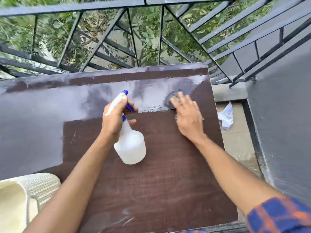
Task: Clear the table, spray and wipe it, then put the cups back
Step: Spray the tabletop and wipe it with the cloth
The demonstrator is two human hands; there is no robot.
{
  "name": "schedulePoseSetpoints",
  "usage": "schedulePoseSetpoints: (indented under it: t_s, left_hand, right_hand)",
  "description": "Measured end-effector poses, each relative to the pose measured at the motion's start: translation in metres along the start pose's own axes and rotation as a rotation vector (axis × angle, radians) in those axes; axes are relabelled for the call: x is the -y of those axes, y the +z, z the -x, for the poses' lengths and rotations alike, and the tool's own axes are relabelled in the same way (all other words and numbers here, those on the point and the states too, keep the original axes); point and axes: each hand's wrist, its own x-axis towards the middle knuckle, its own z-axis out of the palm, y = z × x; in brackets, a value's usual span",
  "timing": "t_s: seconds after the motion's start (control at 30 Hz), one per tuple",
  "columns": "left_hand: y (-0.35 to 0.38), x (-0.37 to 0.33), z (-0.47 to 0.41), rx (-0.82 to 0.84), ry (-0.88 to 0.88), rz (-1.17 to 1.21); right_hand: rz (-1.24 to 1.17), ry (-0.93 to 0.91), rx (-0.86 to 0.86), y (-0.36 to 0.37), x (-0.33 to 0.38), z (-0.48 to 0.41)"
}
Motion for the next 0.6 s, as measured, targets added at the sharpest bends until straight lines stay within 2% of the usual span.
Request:
schedulePoseSetpoints:
  t_s: [0.13, 0.27, 0.37, 0.5, 0.53, 0.6]
  left_hand:
    - [0.006, -0.004, -0.010, -0.025, -0.009, -0.011]
    - [0.004, -0.007, -0.021, -0.053, -0.009, -0.029]
    - [0.002, -0.010, -0.029, -0.084, -0.012, -0.023]
    - [0.003, -0.011, -0.035, -0.093, 0.006, -0.035]
    - [0.003, -0.012, -0.036, -0.093, 0.007, -0.035]
    - [0.003, -0.013, -0.038, -0.084, 0.000, -0.027]
  right_hand:
    - [-0.007, 0.333, -0.106, -0.018, -0.064, -0.057]
    - [-0.017, 0.442, -0.126, -0.017, -0.048, -0.137]
    - [-0.049, 0.307, -0.079, -0.002, 0.006, -0.164]
    - [-0.064, -0.136, 0.047, 0.022, 0.057, -0.118]
    - [-0.069, -0.174, 0.052, 0.023, 0.051, -0.102]
    - [-0.043, -0.113, 0.016, 0.017, 0.024, -0.082]
